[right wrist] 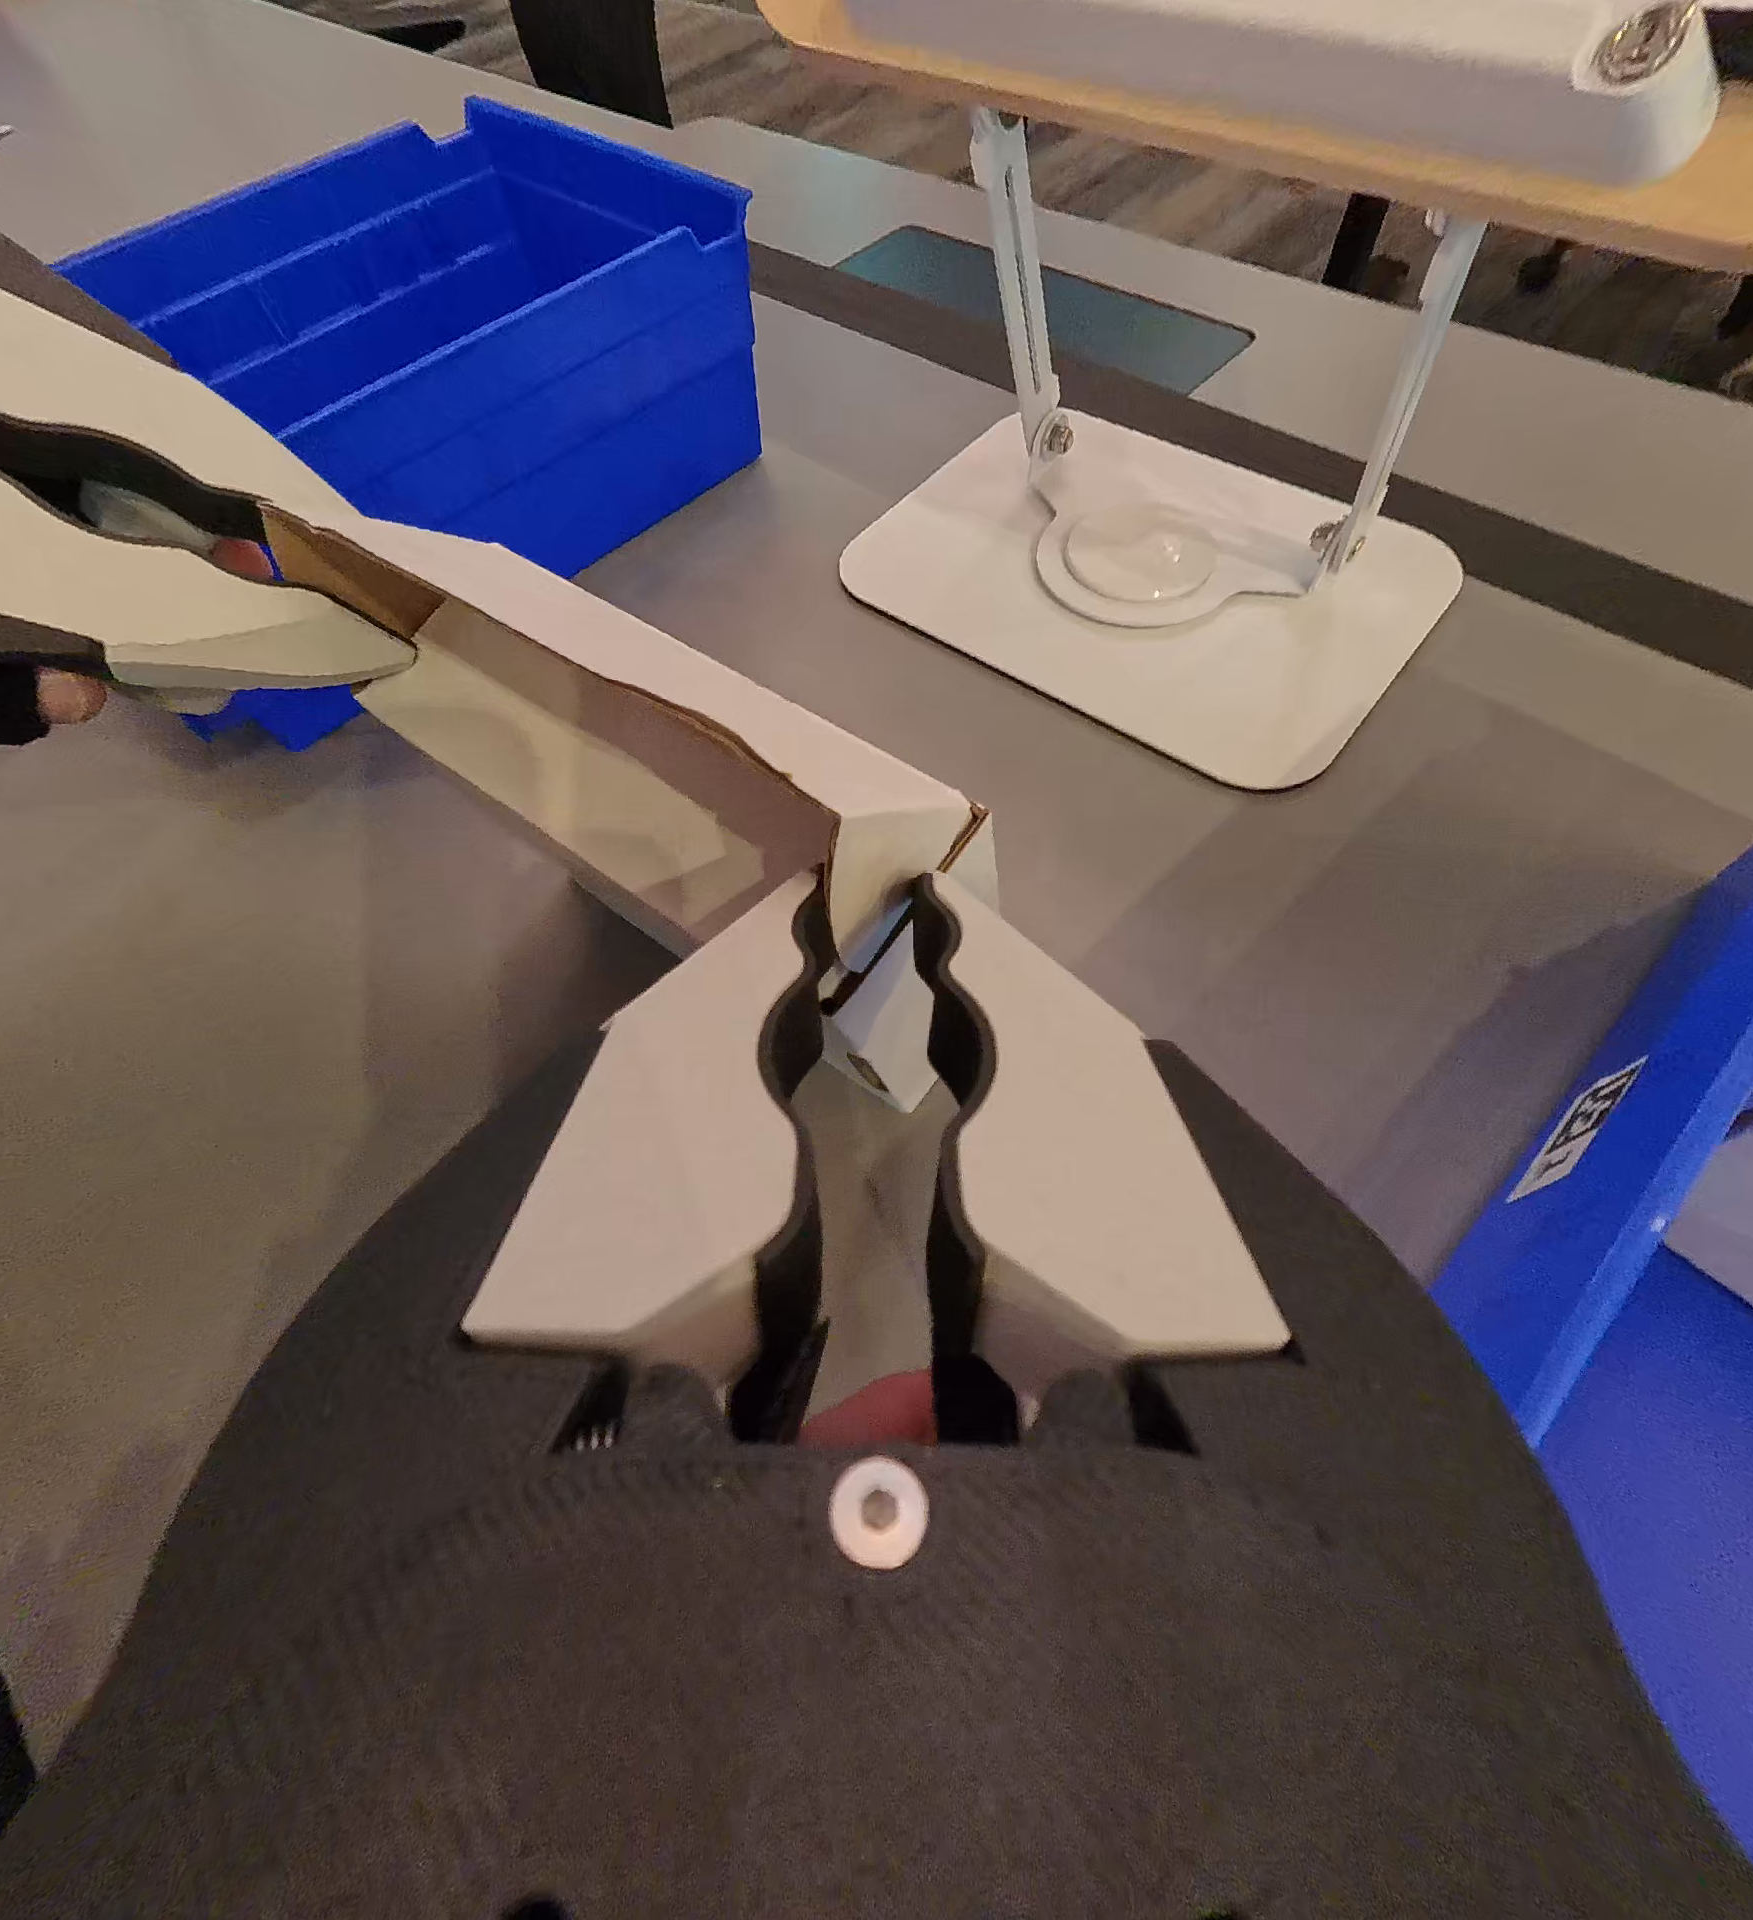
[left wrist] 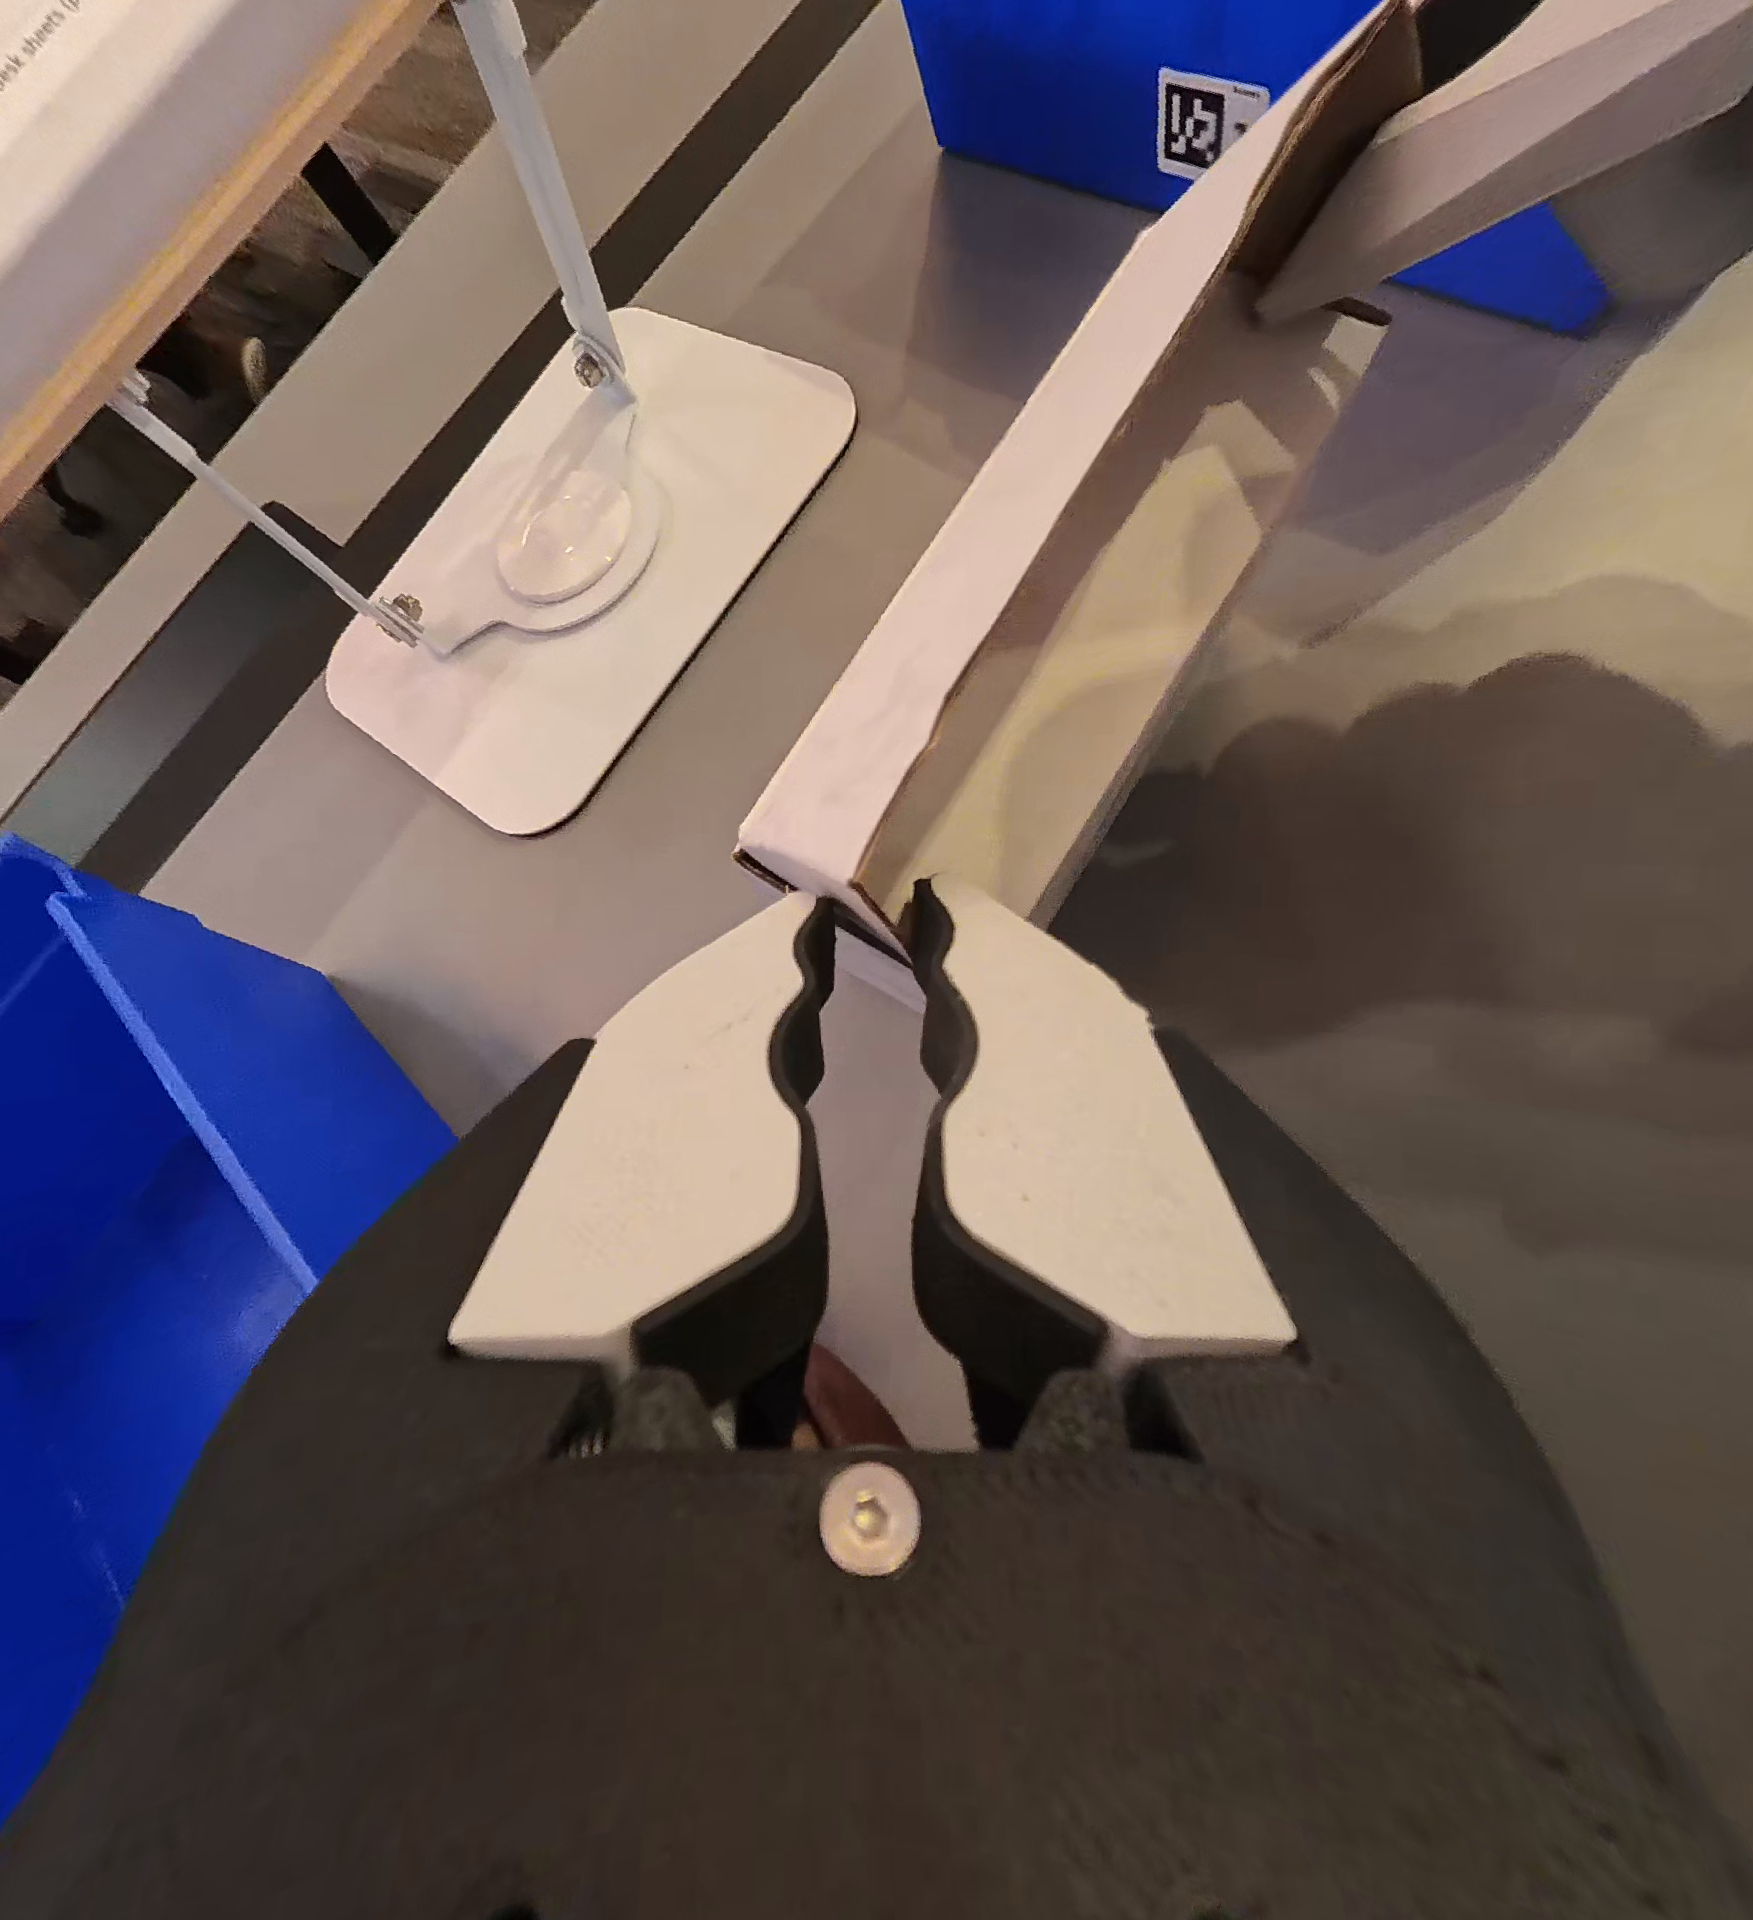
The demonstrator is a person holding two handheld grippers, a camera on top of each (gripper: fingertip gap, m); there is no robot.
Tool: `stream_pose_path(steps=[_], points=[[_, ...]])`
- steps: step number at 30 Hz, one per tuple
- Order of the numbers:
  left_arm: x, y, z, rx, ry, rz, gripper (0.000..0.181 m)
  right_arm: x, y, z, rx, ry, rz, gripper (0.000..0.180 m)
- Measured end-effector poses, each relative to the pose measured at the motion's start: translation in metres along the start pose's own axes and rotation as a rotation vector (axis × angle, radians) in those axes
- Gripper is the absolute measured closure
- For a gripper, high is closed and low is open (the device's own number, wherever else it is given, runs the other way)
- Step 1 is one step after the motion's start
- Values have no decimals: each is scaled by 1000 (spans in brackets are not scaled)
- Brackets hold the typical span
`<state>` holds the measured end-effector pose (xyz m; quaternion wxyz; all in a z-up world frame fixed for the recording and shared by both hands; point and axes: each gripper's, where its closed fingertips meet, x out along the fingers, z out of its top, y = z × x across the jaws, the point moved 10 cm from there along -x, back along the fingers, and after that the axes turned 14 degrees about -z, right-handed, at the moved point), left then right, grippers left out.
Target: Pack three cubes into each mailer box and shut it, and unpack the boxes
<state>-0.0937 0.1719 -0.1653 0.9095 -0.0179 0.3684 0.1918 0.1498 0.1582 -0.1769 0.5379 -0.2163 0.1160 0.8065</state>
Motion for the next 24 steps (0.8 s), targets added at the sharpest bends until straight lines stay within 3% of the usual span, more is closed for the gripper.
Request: stream_pose_path(steps=[1, 16, 24], points=[[0, 0, -1, 10, -10, 4, 166, 0, 0, -1, -21, -15, -5, 167], [2, -5, -14, 173, -108, 67, 167, 0, 2, -7, -247, -118, -32, 167], [-2, -4, -13, 252, -92, 12, 154, 0, -1, 1, -372, -77, 27, 165]])
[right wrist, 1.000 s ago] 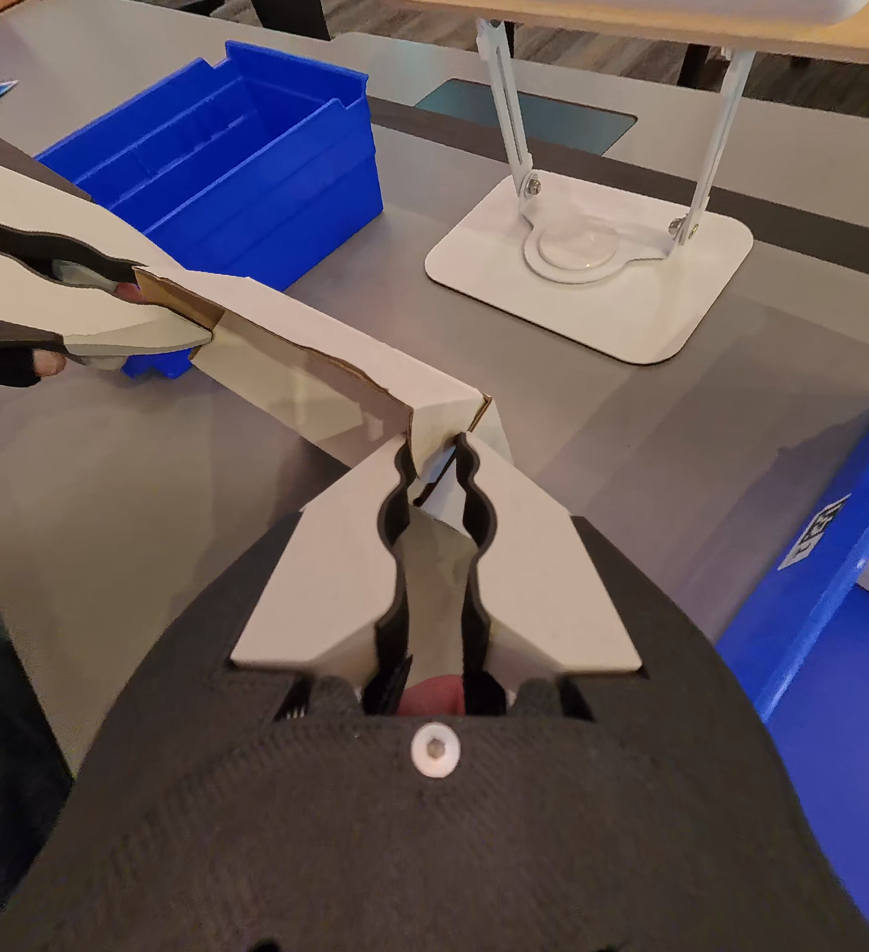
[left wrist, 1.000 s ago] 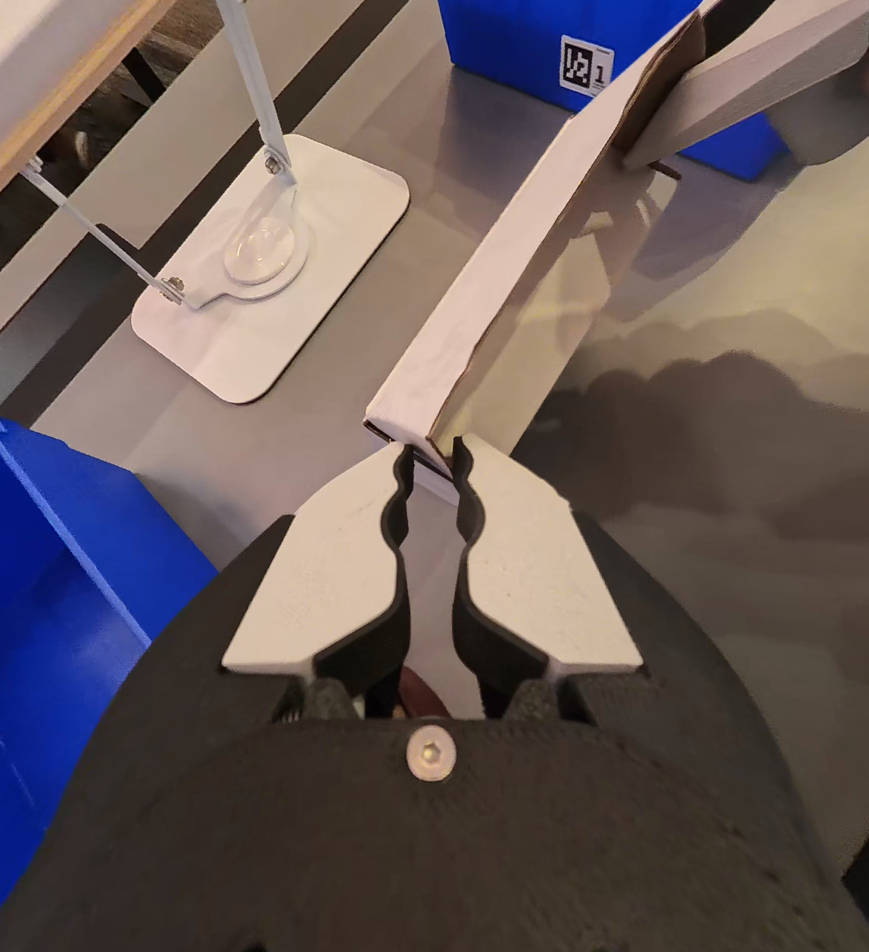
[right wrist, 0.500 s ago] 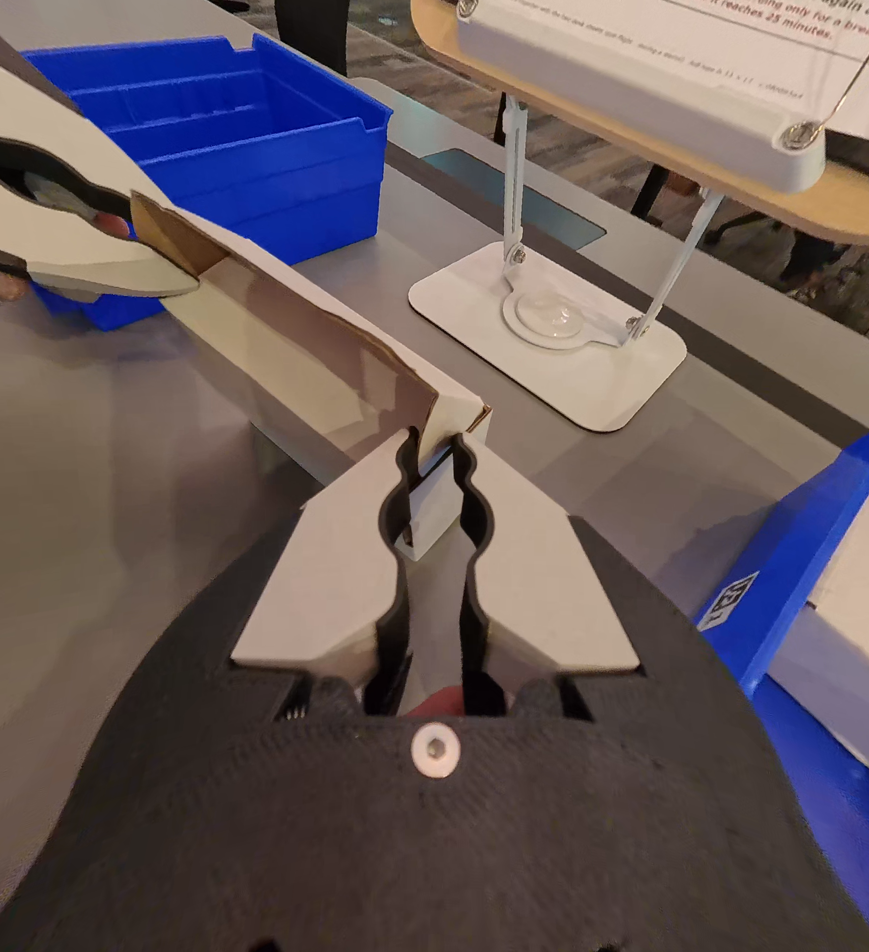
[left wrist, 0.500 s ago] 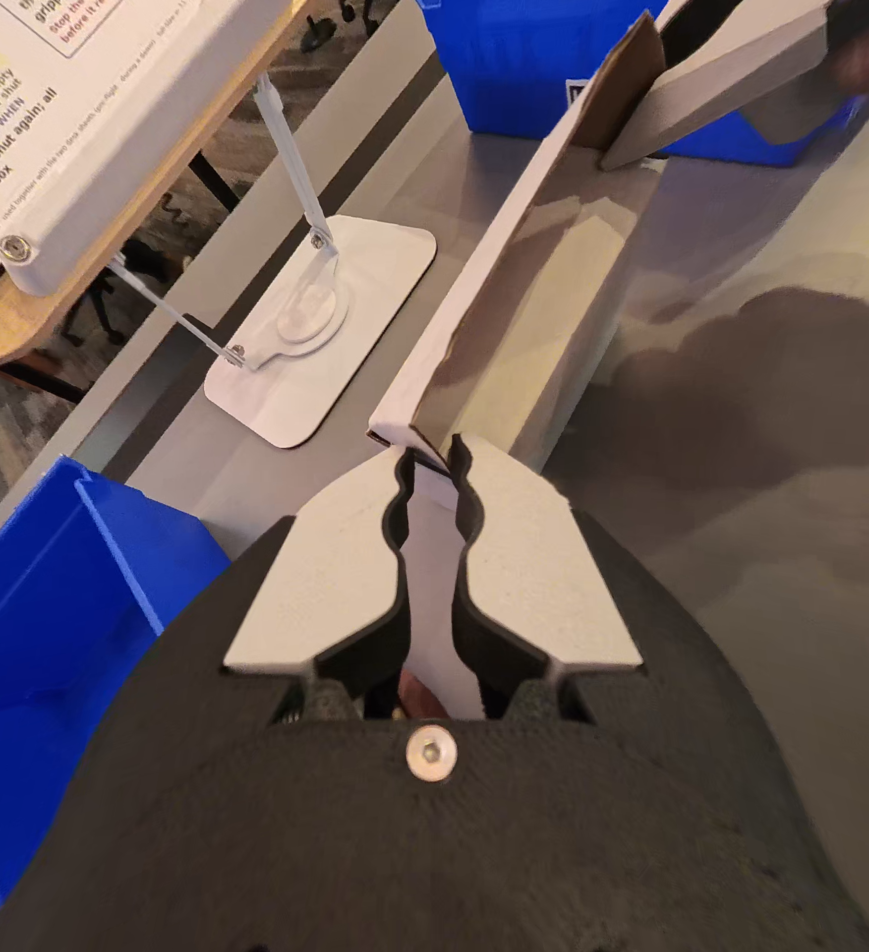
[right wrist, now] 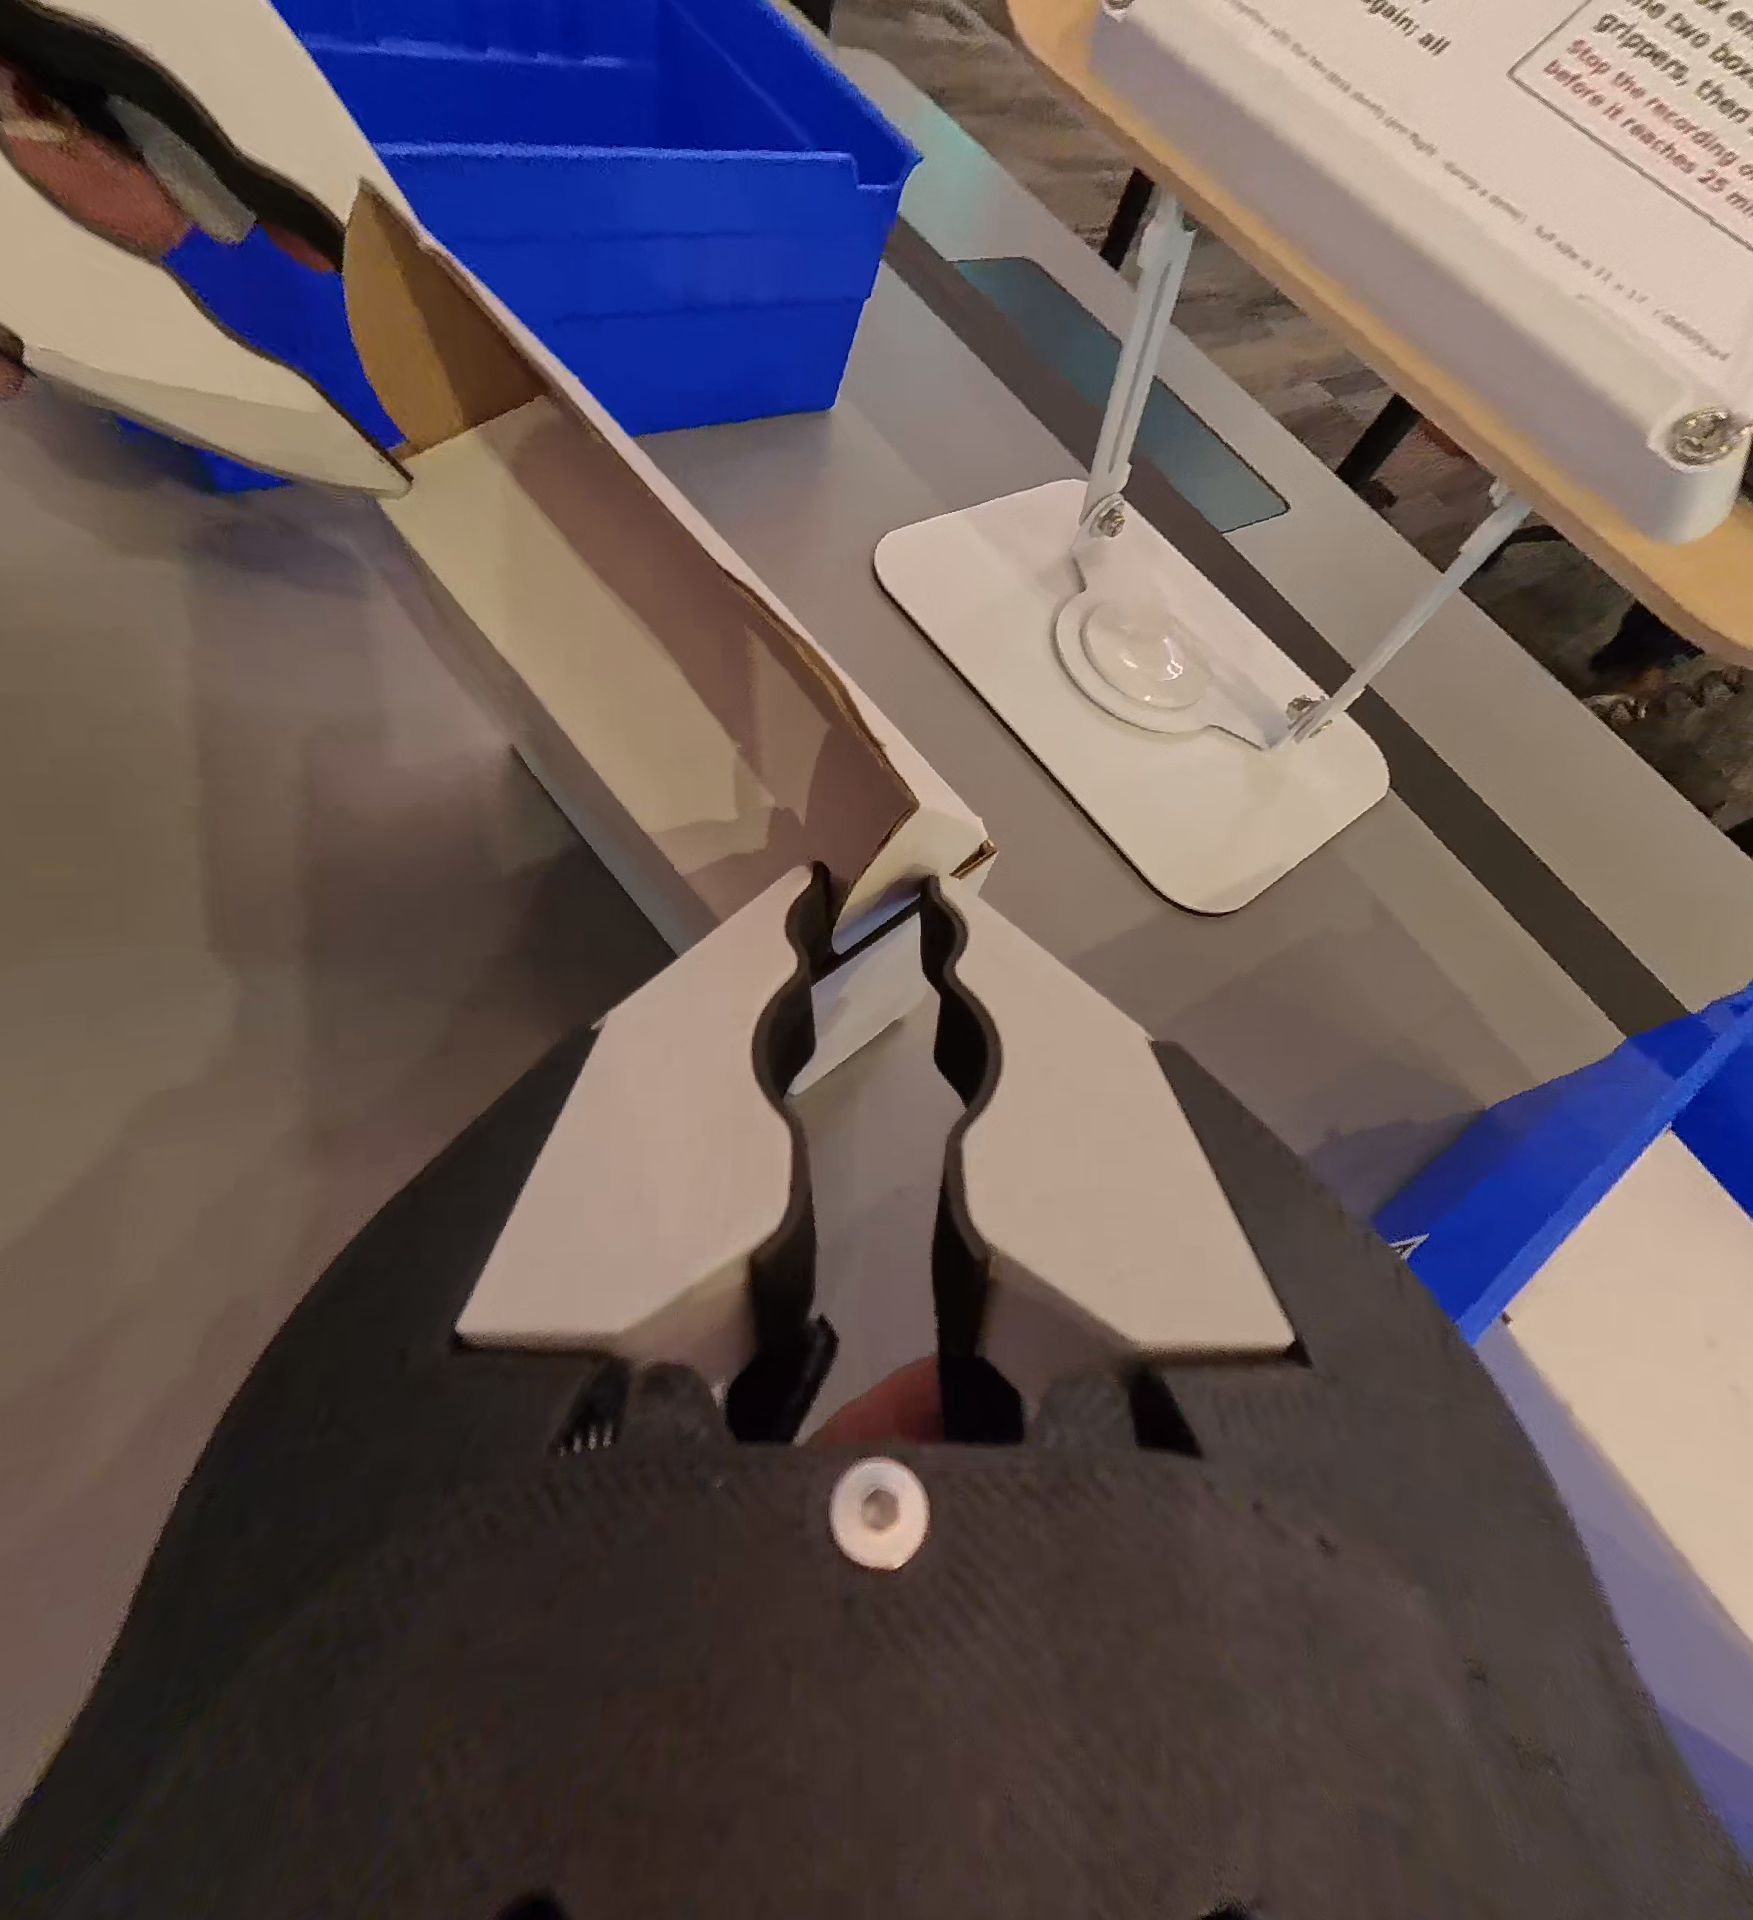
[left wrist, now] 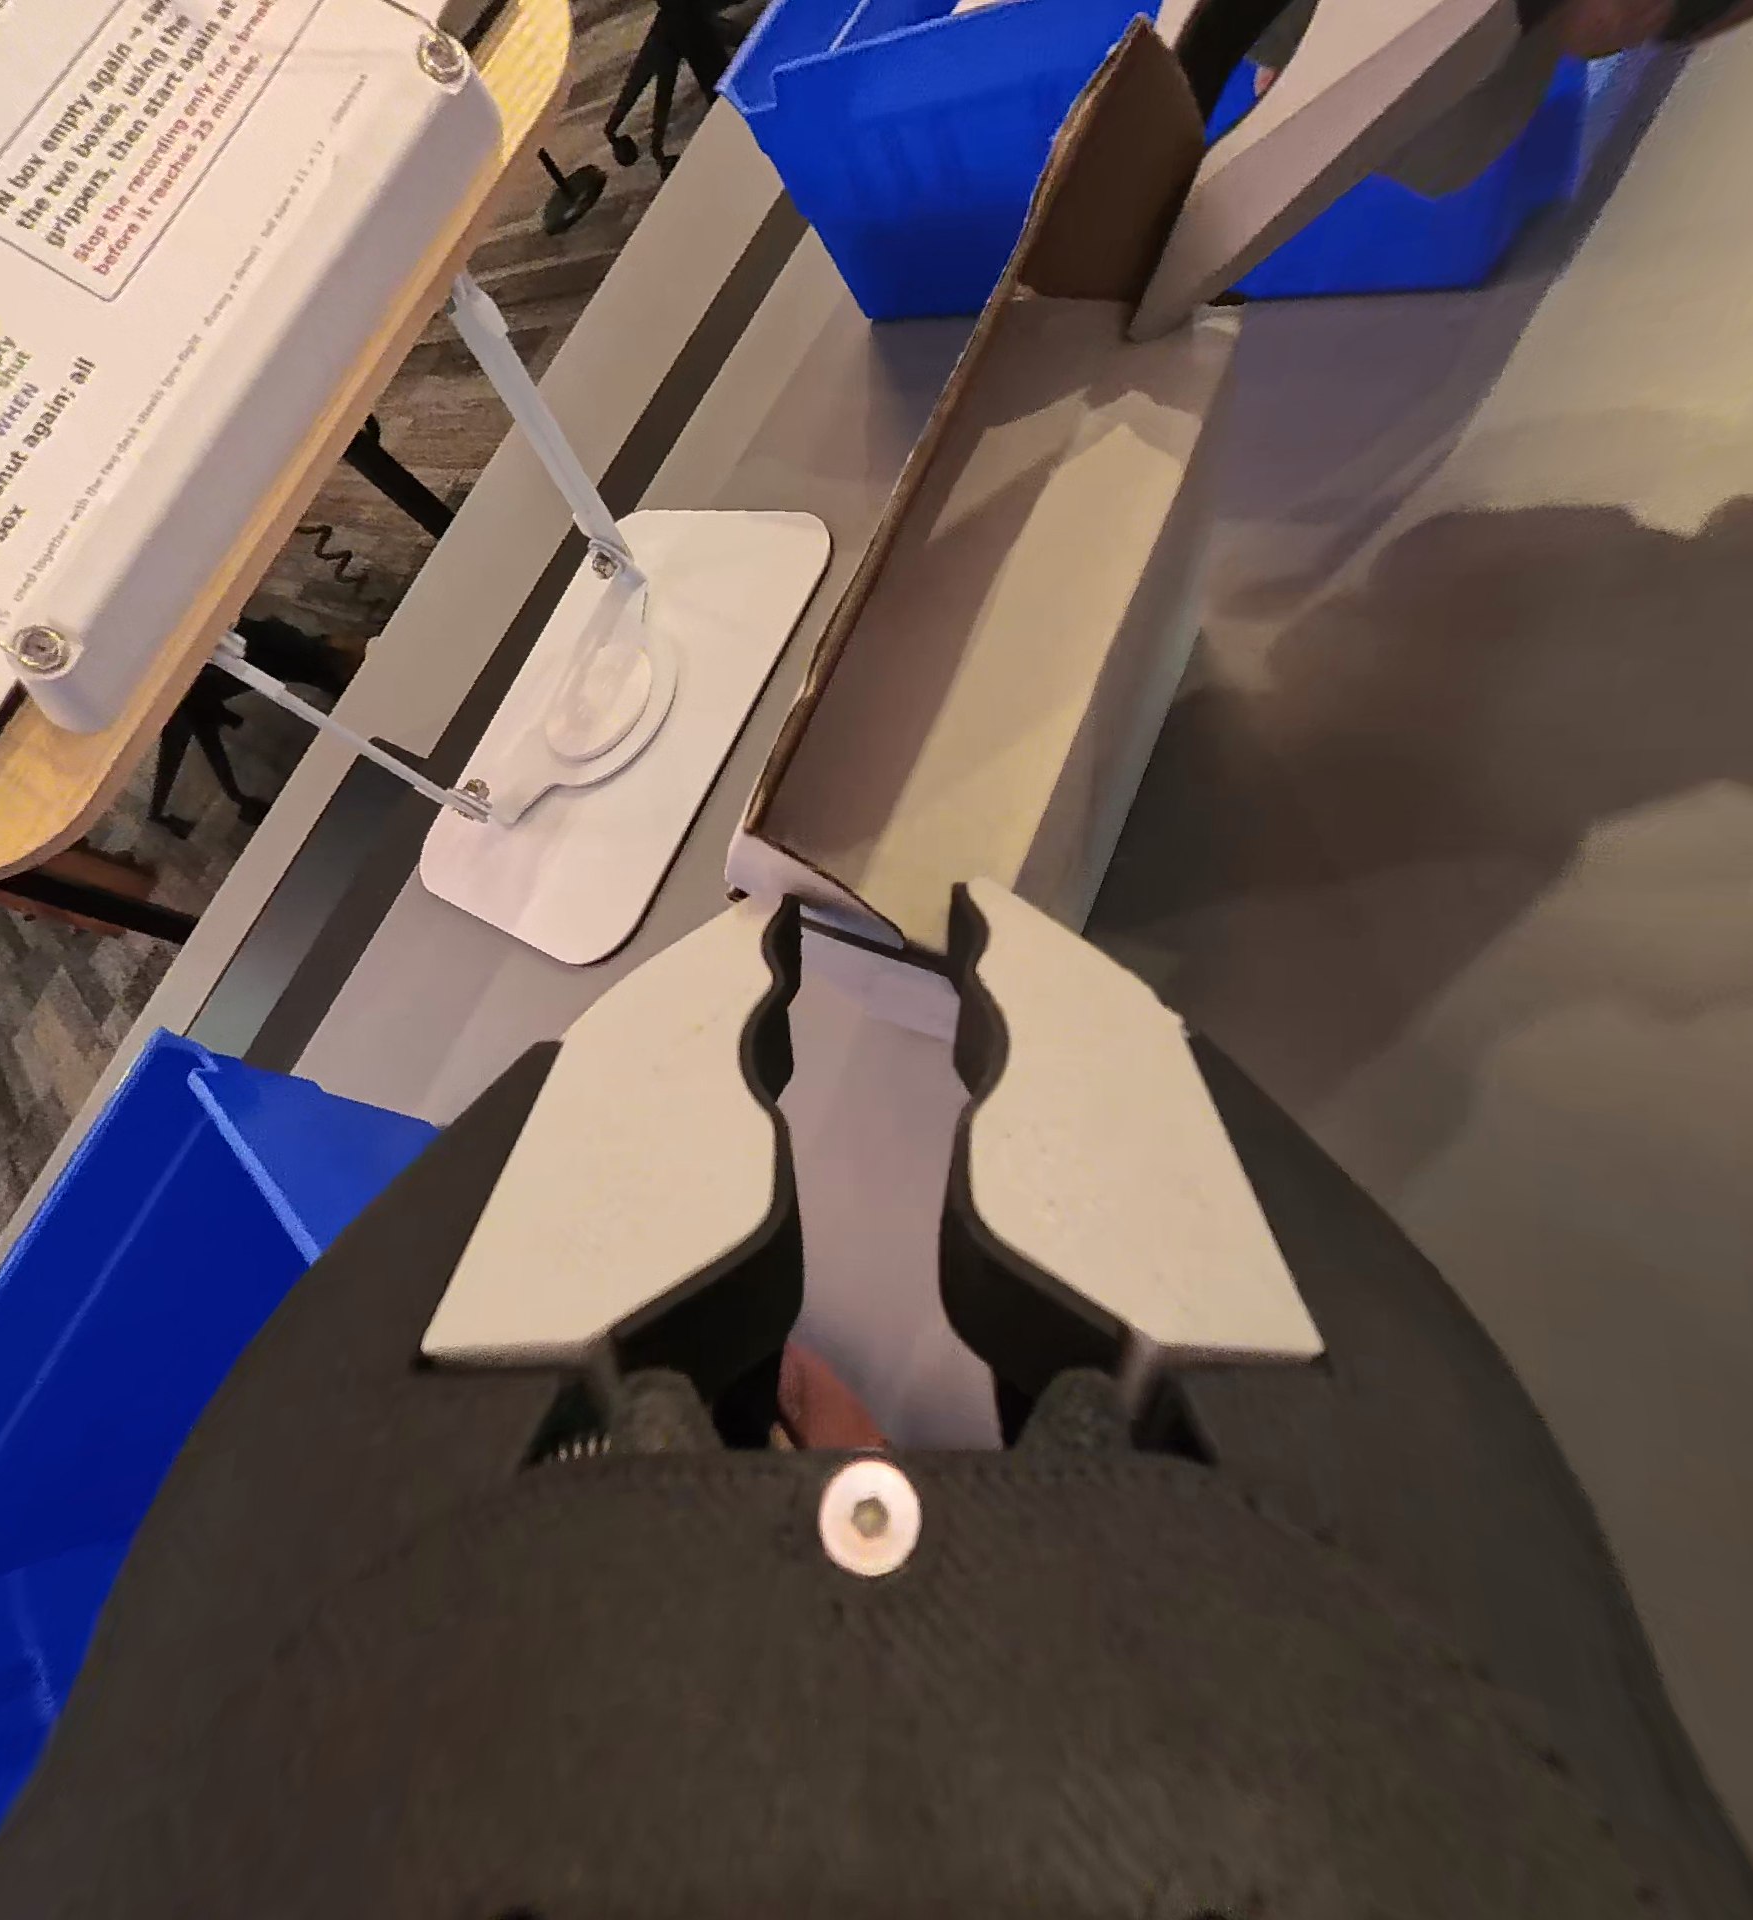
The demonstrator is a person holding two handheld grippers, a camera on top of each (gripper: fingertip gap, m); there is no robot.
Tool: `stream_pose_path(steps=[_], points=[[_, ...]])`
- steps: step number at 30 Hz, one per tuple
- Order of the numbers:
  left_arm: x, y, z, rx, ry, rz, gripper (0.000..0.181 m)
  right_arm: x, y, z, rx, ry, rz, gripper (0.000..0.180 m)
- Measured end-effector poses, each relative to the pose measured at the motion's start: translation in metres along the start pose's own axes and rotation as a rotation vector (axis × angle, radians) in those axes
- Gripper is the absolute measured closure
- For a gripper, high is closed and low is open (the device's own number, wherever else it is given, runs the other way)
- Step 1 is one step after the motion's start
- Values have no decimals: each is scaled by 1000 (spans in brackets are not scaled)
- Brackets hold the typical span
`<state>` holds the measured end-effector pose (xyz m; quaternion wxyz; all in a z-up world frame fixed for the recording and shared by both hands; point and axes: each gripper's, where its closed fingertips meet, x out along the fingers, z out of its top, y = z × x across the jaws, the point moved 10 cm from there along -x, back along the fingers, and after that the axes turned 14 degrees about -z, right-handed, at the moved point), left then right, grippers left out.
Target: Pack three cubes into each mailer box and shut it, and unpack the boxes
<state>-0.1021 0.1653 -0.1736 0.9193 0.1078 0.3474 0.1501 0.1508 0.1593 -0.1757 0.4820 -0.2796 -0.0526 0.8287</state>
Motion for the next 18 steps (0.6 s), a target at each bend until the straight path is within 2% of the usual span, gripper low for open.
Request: stream_pose_path(steps=[11, 18], points=[[0, -4, 8, 83, 104, 18, 152, -3, -3, 11, -181, 94, 83, 162], [-1, 1, 11, 98, 152, -23, 151, 0, -7, 20, -256, 177, 185, 152]])
